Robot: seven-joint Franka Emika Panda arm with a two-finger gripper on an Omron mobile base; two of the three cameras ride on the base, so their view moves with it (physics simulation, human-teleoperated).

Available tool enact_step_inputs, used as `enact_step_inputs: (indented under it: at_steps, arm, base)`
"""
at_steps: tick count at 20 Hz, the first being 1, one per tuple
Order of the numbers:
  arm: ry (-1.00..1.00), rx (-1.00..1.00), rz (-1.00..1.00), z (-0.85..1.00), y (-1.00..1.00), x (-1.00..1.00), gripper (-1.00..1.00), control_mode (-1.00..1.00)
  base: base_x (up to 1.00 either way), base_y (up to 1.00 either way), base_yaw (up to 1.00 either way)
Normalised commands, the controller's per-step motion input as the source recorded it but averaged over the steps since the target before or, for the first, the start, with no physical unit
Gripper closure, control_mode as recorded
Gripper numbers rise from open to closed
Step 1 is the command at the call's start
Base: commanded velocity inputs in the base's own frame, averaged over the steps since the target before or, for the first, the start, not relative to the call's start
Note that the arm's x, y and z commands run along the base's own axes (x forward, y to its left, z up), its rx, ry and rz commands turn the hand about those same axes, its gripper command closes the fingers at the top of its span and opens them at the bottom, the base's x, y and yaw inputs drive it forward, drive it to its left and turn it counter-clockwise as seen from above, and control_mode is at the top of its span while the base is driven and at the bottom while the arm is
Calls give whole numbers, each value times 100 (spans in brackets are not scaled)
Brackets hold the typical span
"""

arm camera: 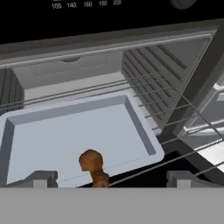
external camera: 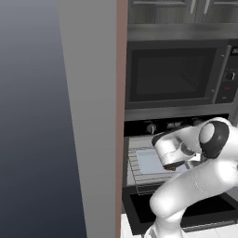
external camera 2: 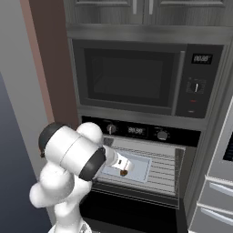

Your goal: Place the chicken drumstick on the rack of the oven.

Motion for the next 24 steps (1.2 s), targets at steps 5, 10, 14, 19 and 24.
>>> enact_step_inputs:
  at_steps: [5,10,14,19,24]
  arm:
    - [9,36,-1,100,-71,-28,-100,-100]
    - [3,34,0,100,-67,-60,-100,-100]
    - [11,25,3,100,-66,-35,-100,-100]
    - [20,15,9,100,-71,-5,-100,-100]
    - [18,12,10,100,-72,-1,-100,-100]
  base:
    - [0,0,0]
    - [0,0,0]
    - [0,0,0]
    - [0,0,0]
    - [0,0,0]
